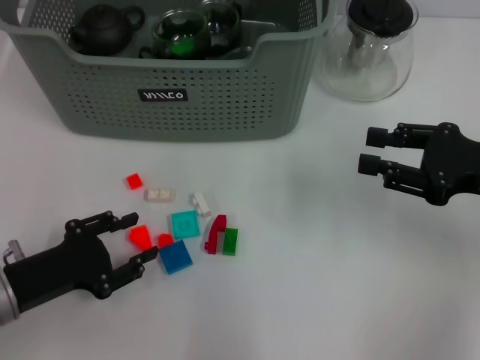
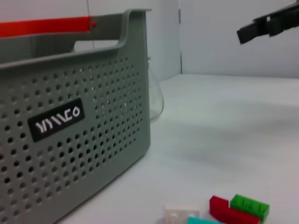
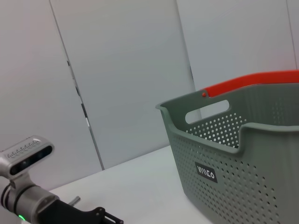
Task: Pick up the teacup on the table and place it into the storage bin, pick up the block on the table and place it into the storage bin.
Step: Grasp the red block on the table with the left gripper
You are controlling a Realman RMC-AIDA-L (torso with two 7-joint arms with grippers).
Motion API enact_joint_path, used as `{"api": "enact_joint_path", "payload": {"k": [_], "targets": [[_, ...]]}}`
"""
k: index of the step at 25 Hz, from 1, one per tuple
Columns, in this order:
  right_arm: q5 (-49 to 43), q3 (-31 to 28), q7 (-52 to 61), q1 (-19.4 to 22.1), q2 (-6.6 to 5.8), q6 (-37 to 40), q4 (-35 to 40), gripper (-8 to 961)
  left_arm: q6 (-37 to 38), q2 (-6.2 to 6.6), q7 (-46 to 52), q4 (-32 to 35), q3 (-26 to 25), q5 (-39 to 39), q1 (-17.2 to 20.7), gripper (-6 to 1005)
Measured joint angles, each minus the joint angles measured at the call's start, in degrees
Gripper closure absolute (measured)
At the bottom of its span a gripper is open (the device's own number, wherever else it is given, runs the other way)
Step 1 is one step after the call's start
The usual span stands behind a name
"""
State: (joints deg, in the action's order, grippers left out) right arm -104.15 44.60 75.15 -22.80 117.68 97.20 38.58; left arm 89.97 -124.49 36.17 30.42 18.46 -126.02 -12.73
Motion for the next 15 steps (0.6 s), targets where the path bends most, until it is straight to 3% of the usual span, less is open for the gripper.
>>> {"api": "enact_joint_path", "payload": {"k": [15], "targets": [[0.0, 0.0, 0.0, -0.2, 0.01, -0.3, -0.2, 448, -4.5, -0.16, -2.4, -1.5, -0.1, 0.0, -0.6, 425]]}}
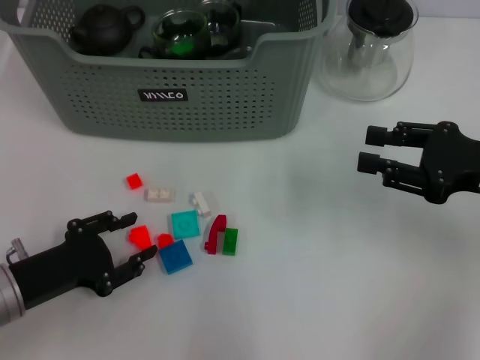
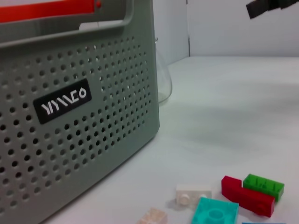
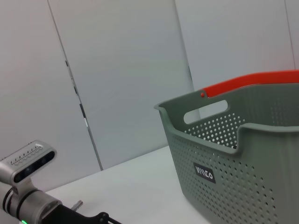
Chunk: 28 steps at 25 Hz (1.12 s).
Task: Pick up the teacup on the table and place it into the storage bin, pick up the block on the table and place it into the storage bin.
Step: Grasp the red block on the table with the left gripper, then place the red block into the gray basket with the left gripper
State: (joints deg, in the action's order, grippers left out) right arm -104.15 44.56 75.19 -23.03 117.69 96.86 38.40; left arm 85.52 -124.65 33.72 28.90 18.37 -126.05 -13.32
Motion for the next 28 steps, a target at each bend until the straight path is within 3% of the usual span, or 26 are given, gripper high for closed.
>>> {"api": "enact_joint_path", "payload": {"k": [20, 28], "targets": [[0.0, 0.1, 0.2, -0.3, -0.21, -0.7, -0.5, 448, -2.9, 0.02, -0.4, -1.0, 0.0, 0.3, -0.5, 451], [0.0, 0.0, 0.2, -0.3, -0.27, -0.7, -0.5, 449, -1.0, 0.14, 1.2, 0.4, -0.1, 0.3, -0.4, 560]]}}
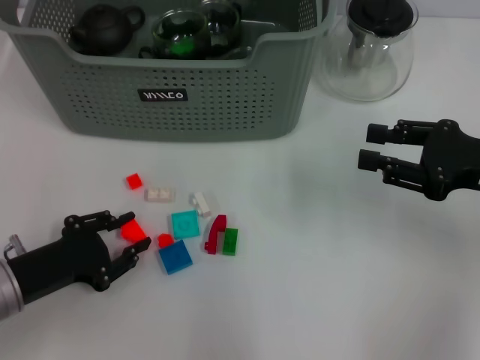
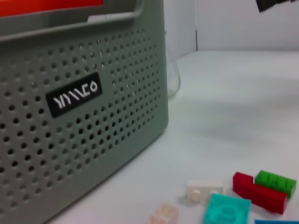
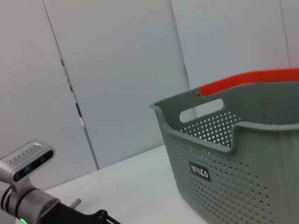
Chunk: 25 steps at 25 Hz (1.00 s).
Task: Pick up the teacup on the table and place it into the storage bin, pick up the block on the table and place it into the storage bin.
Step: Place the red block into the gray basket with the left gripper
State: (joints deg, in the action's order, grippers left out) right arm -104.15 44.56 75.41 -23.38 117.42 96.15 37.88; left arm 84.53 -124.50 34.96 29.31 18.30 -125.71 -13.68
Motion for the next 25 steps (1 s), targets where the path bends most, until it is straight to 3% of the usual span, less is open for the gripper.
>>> {"api": "enact_joint_path", "payload": {"k": [4, 6, 11, 14, 20, 21, 22, 25], "targets": [[0.0, 0.0, 0.0, -0.1, -0.07, 0.0, 0.0, 449, 4.4, 0.17, 5.4, 2.4, -1.8, 0.0, 0.0, 587], [0.0, 0.0, 0.0, -0.1, -0.10, 0.0, 0.0, 449, 9.8, 0.68, 11.2, 4.7, -5.2, 0.0, -0.7, 587], [0.0, 0.0, 0.1, -0.1, -0.09, 0.0, 0.0, 449, 25.0, 3.32, 24.5, 7.2, -12.3, 0.9, -4.7, 587], [0.0, 0.1, 0.1, -0.3, -0.08, 0.0, 0.0, 449, 30.1, 4.85, 32.8, 7.3, -14.1, 4.1, -8.1, 587], [0.0, 0.4, 0.1, -0.7, -0.14, 0.0, 0.0, 449, 30.7, 7.48, 47.0, 8.1, -13.3, 10.7, -17.7, 587], [0.0, 0.4, 0.1, -0.7, -0.12, 0.0, 0.0, 449, 30.7, 7.48, 47.0, 8.1, -13.3, 10.7, -17.7, 587], [0.0, 0.4, 0.1, -0.8, -0.08, 0.0, 0.0, 449, 29.3, 7.89, 51.5, 10.9, -13.2, 11.1, -22.1, 587], [0.0, 0.4, 0.1, -0.9, -0.03, 0.0, 0.0, 449, 25.1, 7.78, 56.9, 16.3, -11.1, 11.1, -26.6, 587]]}}
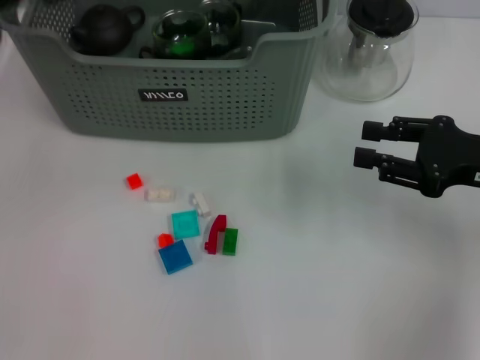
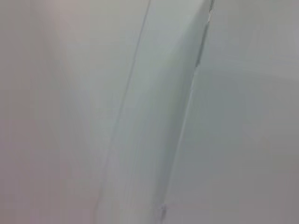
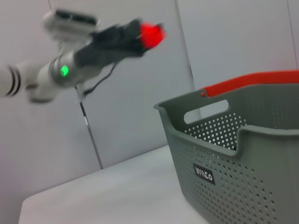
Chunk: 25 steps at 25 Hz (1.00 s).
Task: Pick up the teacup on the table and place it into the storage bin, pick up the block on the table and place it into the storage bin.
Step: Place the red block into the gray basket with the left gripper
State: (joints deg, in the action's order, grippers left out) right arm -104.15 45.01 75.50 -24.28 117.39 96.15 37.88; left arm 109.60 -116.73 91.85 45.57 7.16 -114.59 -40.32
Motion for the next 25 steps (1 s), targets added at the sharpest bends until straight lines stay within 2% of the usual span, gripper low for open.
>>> {"api": "enact_joint_path", "payload": {"k": [1, 2, 3, 7, 8, 9, 11, 15, 18, 22, 25], "targets": [[0.0, 0.0, 0.0, 0.0, 0.02, 0.0, 0.0, 449, -2.0, -0.07, 1.8, 1.9, 1.5, -0.1, -1.3, 587], [0.0, 0.0, 0.0, -0.1, 0.03, 0.0, 0.0, 449, -8.1, 0.28, 6.4, 5.1, 7.4, -0.4, -3.3, 586], [0.0, 0.0, 0.0, -0.1, 0.03, 0.0, 0.0, 449, -8.1, 0.28, 6.4, 5.1, 7.4, -0.4, -3.3, 586], [0.0, 0.0, 0.0, -0.1, 0.03, 0.0, 0.0, 449, -21.9, 2.55, 16.5, 8.6, 25.8, -2.0, -4.7, 586], [0.0, 0.0, 0.0, -0.1, 0.04, 0.0, 0.0, 449, -24.5, 2.96, 18.5, 9.0, 29.4, -2.9, -5.0, 586], [0.0, 0.0, 0.0, -0.1, 0.04, 0.0, 0.0, 449, -24.5, 2.96, 18.5, 9.0, 29.4, -2.9, -5.0, 586], [0.0, 0.0, 0.0, -0.2, 0.04, 0.0, 0.0, 449, -31.3, 3.26, 23.8, 9.4, 37.2, -8.5, -6.5, 586], [0.0, 0.0, 0.0, -0.4, 0.04, 0.0, 0.0, 449, -39.4, 1.76, 29.5, 8.5, 43.4, -18.6, -8.8, 586], [0.0, 0.0, 0.0, -0.4, 0.04, -0.1, 0.0, 449, -44.7, 0.11, 33.0, 7.6, 47.0, -24.6, -9.7, 586], [-0.1, 0.0, 0.0, -0.4, 0.03, -0.2, 0.0, 448, -49.7, -1.44, 38.0, 6.4, 48.7, -30.7, -10.9, 586], [-0.1, 0.0, 0.0, -0.3, 0.00, -0.2, 0.0, 448, -50.8, -1.97, 39.7, 6.2, 49.2, -32.4, -11.3, 586]]}}
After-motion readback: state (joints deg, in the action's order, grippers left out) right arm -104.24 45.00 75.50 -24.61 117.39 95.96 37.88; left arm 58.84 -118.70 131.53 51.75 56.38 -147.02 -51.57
